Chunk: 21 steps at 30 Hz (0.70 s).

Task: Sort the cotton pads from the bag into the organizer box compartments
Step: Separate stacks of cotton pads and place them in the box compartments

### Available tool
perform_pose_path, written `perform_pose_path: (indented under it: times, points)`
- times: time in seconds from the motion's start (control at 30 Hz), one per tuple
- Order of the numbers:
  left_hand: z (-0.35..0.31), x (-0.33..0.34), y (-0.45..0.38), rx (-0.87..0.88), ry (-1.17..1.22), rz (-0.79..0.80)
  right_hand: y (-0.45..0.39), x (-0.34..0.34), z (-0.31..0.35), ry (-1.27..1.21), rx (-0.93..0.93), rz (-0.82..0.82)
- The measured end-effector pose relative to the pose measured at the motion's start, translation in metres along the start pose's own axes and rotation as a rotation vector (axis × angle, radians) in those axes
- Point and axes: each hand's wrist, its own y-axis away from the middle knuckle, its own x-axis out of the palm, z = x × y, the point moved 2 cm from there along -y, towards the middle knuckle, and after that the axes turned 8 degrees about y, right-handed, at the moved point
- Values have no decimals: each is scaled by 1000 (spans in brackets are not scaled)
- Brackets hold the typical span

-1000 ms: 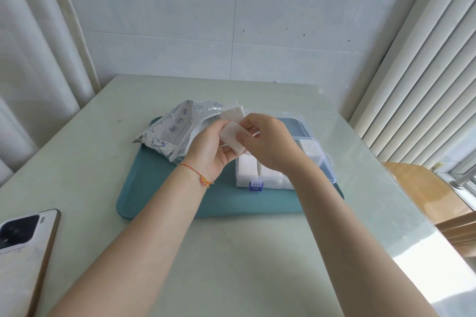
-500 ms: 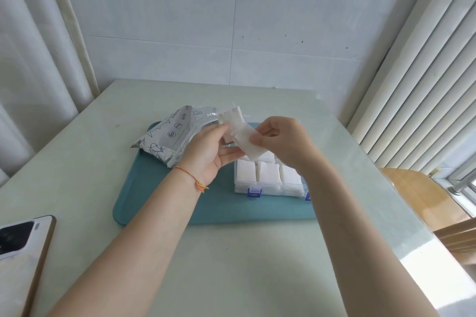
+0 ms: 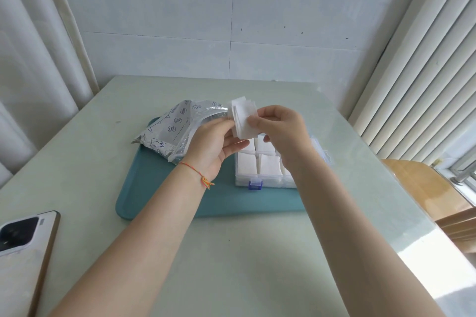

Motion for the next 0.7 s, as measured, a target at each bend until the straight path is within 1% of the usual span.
perform_pose_path:
  times: [0.17,0.23,0.3,0.37,0.47,0.5,0.57,0.63,0.7]
  points:
    - [-1,3,2,-35,15,37,3,5,0,98,-36,-32]
    - [-2,3,3,7,-51,39,4,6,1,164,-63,-50]
    - [-2,0,2,65,-154,-12,4,5,2,252,-89,-43]
    - [0,-3,0,95,-234,-48,3,3,3,311,-78,30]
    - [-3,-4,0,69,-241,-19,2,0,2,282,-25,158]
    - [-3,-3,1,41,-212,9,2,1,2,252,-20,196]
    - [-5,0,5,-48,-60,101,4,4,2,213,-29,265]
    - [-6,2,9,-157,105,195,6,7,2,273,-61,297]
    - [-8,2,11,-237,179,239,7,7,5,354,-145,285]
